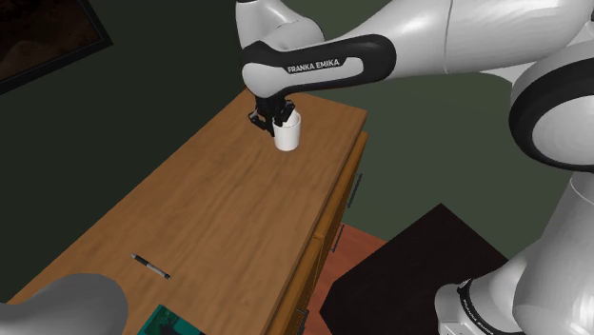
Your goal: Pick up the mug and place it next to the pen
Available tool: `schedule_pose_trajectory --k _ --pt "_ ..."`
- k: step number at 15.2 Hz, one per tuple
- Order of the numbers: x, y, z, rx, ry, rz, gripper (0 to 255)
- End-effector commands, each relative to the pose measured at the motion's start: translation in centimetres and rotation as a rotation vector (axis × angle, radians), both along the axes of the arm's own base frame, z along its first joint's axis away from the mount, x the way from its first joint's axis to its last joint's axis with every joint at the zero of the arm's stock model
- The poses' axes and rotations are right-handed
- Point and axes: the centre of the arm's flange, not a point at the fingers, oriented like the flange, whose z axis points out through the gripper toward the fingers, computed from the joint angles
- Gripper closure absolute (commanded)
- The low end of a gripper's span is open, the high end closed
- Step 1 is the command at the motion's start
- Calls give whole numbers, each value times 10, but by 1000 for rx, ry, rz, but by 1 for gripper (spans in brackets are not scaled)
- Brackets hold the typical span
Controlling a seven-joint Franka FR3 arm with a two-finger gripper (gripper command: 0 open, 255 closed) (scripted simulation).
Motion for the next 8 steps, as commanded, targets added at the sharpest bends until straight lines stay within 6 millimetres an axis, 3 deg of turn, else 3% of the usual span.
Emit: schedule_pose_trajectory --k 1,8 --pt "1 1 10 0 0 0 255" --pt "1 1 47 0 0 0 255"
